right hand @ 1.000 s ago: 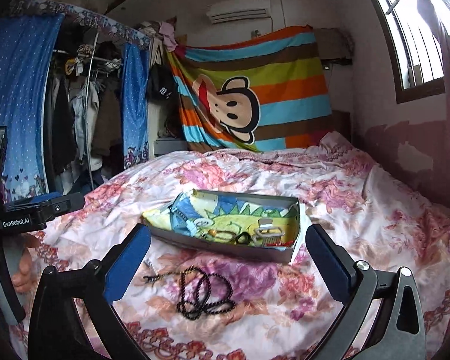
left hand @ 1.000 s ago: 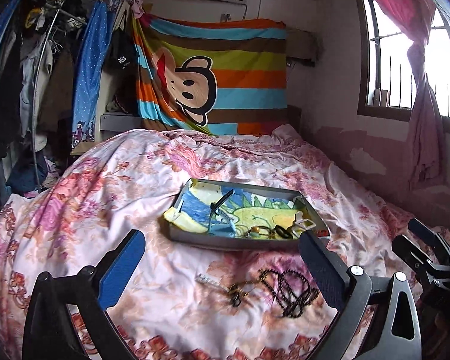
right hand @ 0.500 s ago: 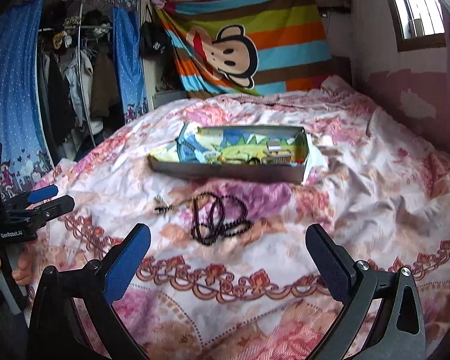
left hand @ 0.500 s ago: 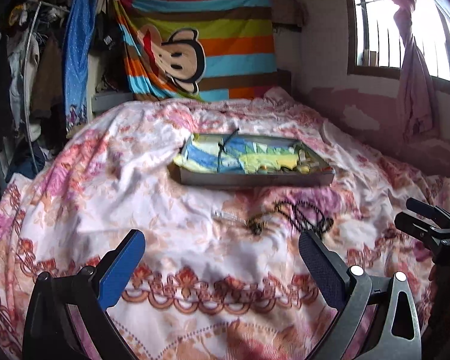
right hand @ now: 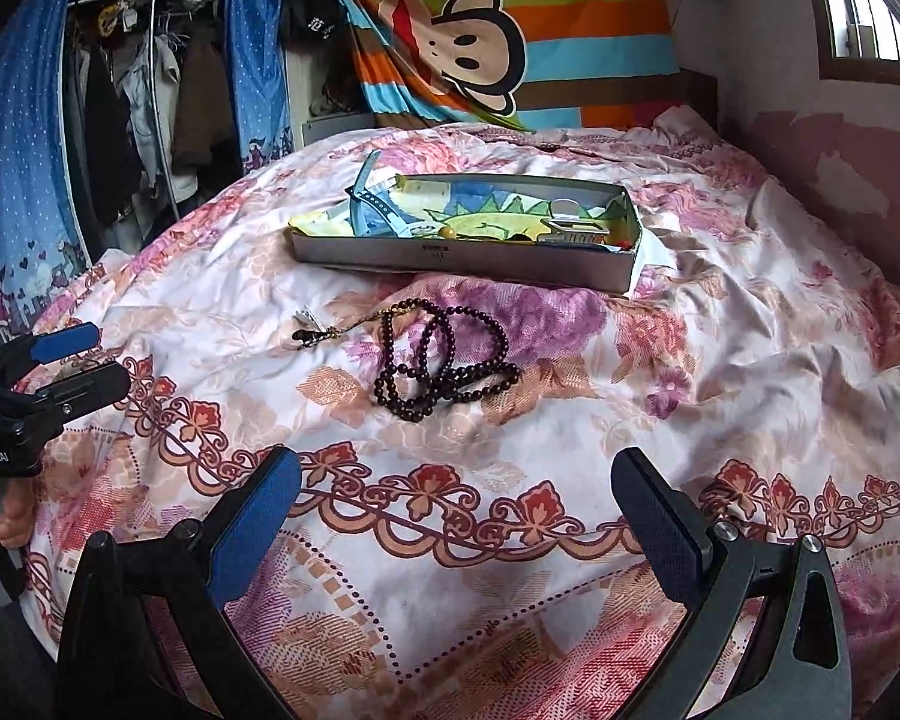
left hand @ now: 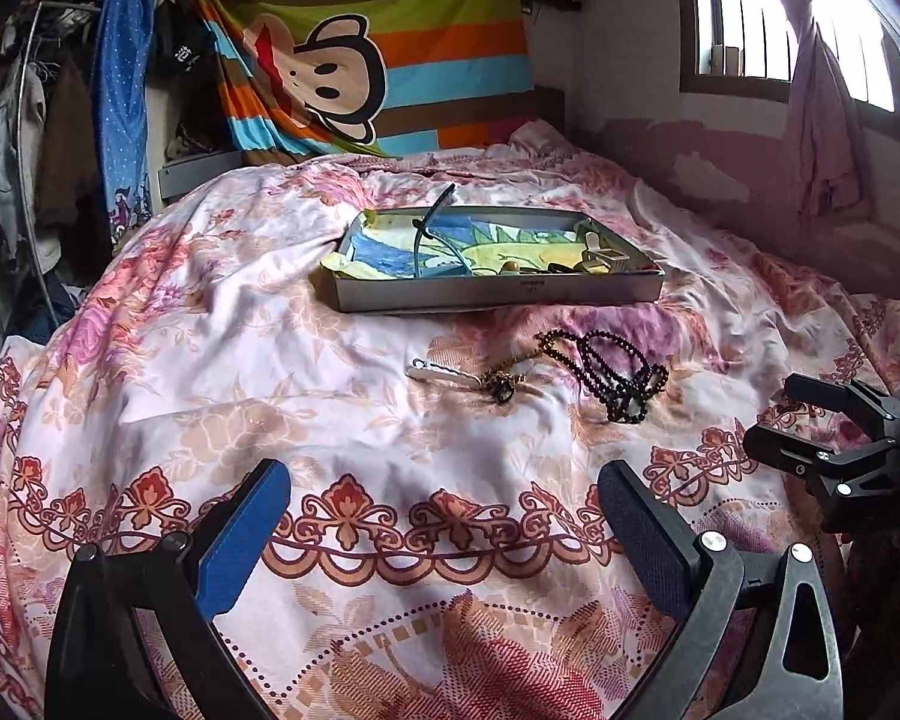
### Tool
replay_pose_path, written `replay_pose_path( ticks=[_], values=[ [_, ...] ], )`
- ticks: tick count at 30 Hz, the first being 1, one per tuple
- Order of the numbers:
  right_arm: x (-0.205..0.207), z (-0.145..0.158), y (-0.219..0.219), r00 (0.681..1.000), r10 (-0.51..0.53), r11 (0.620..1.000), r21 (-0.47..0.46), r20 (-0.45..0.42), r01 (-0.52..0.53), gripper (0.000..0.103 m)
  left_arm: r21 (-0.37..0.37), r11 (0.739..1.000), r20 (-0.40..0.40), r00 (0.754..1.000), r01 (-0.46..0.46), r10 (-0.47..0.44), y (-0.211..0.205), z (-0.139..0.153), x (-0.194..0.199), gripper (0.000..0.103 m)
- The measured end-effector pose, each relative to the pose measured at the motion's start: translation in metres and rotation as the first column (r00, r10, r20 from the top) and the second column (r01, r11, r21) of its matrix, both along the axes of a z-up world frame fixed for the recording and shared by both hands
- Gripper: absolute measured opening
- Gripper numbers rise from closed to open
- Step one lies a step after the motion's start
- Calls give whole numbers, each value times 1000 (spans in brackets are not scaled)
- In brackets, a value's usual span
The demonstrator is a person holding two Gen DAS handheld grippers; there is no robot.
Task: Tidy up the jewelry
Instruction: 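Lower left tool onto black hair clip while right tool approaches black bead strand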
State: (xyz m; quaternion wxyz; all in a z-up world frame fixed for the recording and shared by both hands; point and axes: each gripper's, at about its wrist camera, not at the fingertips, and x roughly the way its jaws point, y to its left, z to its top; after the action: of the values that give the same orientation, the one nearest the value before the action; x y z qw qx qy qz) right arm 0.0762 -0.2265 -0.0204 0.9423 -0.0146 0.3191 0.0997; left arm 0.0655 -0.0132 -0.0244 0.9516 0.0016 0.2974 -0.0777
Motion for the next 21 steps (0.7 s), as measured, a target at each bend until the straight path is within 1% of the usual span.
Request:
replay_pose_path(
  ticks=[12, 21],
  values=[
    [3, 0, 1, 1000, -5, 1000, -10, -14, 5, 102, 10, 1000, -16, 1000, -23, 23, 1, -3, 5, 103],
    [3, 9, 3, 1000, -12, 1000, -3, 19, 12, 102, 11, 1000, -22, 999, -24, 24, 1, -4, 7, 103]
  ],
)
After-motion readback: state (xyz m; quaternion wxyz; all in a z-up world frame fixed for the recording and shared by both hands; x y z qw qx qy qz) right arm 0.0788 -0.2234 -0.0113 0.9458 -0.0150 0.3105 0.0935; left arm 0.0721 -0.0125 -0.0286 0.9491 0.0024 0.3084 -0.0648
